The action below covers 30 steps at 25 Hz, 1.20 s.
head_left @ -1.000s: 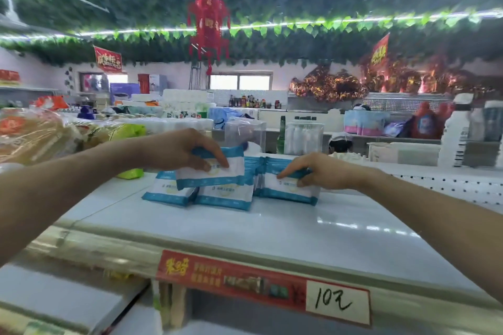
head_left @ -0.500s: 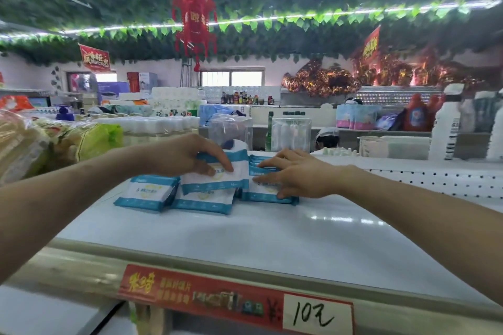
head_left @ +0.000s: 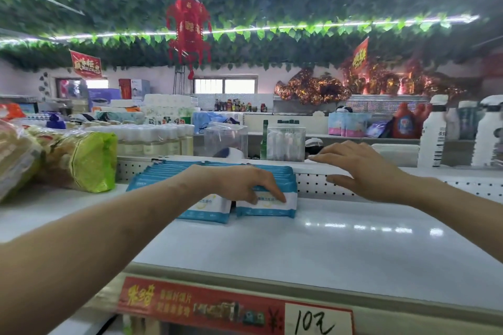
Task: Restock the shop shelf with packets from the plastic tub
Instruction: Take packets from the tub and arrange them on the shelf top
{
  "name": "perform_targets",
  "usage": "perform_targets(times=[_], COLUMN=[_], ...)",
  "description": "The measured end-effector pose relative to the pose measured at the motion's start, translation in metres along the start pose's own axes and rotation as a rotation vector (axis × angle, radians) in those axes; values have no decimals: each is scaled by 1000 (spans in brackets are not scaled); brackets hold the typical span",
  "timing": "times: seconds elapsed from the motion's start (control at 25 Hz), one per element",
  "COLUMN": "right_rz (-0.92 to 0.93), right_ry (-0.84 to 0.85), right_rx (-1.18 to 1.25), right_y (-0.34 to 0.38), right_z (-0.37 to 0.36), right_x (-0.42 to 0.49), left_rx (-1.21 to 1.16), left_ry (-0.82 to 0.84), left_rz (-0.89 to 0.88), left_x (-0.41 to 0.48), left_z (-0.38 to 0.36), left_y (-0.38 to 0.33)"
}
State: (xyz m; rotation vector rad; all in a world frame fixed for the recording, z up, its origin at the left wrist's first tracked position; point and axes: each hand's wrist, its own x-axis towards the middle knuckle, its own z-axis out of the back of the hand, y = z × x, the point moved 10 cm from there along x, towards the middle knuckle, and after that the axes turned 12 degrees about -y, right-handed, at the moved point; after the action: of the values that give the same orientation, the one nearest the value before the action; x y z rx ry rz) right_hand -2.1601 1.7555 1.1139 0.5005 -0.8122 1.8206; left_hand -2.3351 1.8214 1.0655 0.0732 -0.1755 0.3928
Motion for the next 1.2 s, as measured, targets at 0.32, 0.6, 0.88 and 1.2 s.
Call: perform_targets(times=[0.32, 0.6, 0.88, 1.2], right_rz=[-9, 9, 86, 482], right_ry=[-18, -6, -53, -72], right_rx=[-32, -33, 53, 444], right_y=[-14, 8, 65, 318], right_z=[23, 31, 51, 22], right_x=[-35, -37, 9, 109], left_rx=[428, 507, 220, 142], left_ry=[9, -5, -130, -219], left_rz=[-114, -128, -43, 397], left_x=[2, 0, -27, -278], left_z=[-2, -2, 44, 86], left_y=[11, 19, 10, 83])
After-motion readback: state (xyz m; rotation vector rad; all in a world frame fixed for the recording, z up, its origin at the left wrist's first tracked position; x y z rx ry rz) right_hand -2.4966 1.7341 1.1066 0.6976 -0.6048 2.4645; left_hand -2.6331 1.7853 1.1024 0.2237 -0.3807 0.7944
